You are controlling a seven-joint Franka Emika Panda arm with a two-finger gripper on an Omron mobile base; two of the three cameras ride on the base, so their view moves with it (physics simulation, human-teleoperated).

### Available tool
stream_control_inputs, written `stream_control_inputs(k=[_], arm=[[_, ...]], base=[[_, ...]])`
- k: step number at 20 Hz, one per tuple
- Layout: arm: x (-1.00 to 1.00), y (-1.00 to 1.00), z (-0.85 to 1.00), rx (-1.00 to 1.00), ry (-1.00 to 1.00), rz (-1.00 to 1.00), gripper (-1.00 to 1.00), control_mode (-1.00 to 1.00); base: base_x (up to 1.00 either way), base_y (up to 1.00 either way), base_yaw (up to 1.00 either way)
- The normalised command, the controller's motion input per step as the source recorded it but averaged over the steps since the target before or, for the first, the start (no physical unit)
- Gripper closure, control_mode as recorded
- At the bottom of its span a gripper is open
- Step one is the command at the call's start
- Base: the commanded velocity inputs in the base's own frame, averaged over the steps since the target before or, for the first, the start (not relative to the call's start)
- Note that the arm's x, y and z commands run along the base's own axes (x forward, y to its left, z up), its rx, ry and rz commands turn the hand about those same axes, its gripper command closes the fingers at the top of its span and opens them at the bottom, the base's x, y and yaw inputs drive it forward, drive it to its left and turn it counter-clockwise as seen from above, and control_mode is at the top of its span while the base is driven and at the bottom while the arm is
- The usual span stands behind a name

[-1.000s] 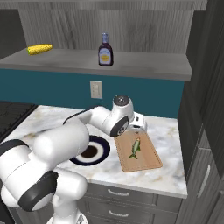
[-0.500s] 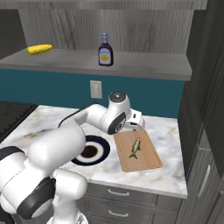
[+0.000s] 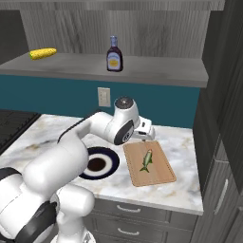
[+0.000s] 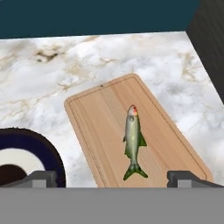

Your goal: Pick the fish from the plate and place it on the cutting board. Then pick the condiment bottle from the cabinet and place it next to the cutting board.

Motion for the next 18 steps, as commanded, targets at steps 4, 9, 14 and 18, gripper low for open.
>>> stream_control_inputs(k=[4,9,14,18], arm=[[-0.14,0.09,0.14,0.02,0.0,-0.04,-1.0,-1.0],[-0.14,0.1,0.16,0.07,0.0,-0.06,-1.0,-1.0],[-0.13,0.11,0.13,0.09,0.0,-0.07,-1.0,-1.0],[-0.12,0.08,0.09,0.13,0.0,-0.07,-1.0,-1.0]], base=[[0.0,0.0,0.0],[0.0,0.0,0.0],[0.0,0.0,0.0],[0.0,0.0,0.0]])
